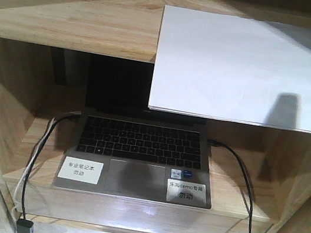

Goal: Grab stapler and paper to desk for stapling

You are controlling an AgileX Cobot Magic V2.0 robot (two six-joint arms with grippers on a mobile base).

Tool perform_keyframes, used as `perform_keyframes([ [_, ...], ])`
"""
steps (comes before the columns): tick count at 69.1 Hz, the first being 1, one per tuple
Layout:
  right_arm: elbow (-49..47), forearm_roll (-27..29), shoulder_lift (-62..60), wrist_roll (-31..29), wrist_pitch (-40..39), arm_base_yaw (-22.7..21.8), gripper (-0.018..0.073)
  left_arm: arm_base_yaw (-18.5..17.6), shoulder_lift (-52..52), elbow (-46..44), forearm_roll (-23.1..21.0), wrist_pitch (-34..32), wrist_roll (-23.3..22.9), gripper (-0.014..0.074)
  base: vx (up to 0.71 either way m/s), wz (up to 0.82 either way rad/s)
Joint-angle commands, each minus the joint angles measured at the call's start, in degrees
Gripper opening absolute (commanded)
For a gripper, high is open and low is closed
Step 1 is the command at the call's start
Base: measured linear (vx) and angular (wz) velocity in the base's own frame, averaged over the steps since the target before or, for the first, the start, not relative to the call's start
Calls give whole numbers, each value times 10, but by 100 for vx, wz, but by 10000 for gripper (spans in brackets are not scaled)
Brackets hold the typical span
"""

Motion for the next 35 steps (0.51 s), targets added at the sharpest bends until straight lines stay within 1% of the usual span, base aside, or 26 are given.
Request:
perform_keyframes([
  [1,19,-9,9,9,-51,53,669,-4,9,-15,-5,-76,0,-6,0,0],
  [4,35,-4,9,8,-53,78,669,-4,9,-15,-5,-76,0,-6,0,0],
  [7,50,1,7,8,-54,113,668,-4,9,-15,-5,-76,0,-6,0,0],
  [16,92,12,0,8,-54,189,664,-4,9,-15,-5,-76,0,-6,0,0],
  [20,115,28,-6,9,-54,219,662,-4,9,-15,-5,-76,0,-6,0,0],
  [26,149,52,-13,9,-61,256,657,-4,9,-15,-5,-75,0,-6,0,0],
  [30,173,63,-16,9,-85,277,652,-4,9,-15,-5,-75,0,-6,0,0],
  [35,205,76,-17,9,-128,292,645,-4,9,-15,-5,-73,0,-6,0,0],
])
